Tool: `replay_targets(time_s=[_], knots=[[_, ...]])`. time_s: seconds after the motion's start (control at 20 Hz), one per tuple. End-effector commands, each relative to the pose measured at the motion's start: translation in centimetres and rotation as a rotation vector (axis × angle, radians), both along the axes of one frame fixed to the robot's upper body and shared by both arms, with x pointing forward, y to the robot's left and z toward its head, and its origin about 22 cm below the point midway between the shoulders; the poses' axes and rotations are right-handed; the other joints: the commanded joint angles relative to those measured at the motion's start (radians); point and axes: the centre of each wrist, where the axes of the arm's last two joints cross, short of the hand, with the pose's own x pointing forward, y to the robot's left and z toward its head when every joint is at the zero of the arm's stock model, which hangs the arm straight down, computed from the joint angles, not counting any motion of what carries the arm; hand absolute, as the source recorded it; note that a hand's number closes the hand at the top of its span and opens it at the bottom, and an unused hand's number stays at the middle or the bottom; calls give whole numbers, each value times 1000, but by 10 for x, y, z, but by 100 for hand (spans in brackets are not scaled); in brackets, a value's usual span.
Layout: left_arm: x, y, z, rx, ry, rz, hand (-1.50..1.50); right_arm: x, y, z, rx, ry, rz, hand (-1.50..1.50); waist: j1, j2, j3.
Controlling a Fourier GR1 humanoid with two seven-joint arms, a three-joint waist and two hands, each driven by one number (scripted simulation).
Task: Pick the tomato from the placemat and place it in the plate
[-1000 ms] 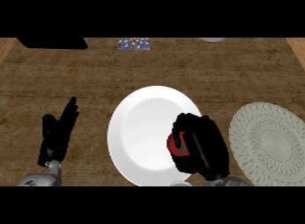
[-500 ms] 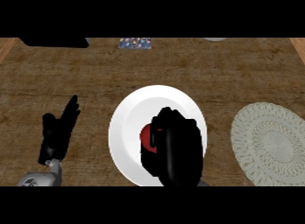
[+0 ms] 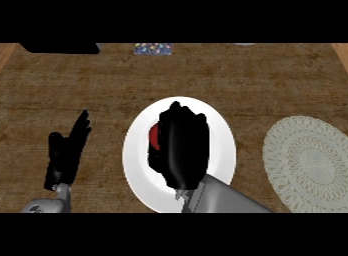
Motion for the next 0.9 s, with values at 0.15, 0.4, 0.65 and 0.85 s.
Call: replay_targets(time_s=[0.15, 0.4, 0.65, 0.85], knots=[[14, -10, 19, -12, -15, 10, 0, 33, -5, -20, 51, 211, -139, 150, -9, 3, 1], [-4, -11, -2, -1, 1, 6, 0, 45, -14, -39, 122, 372, -79, 150, -6, 3, 1], [2, -5, 8, -14, 14, 18, 0, 55, -27, -55, 101, 572, -28, -150, -18, 1, 1], [-5, -5, -15, 4, 11, 3, 0, 45, -17, -56, 129, 531, 94, -150, -22, 0, 1]])
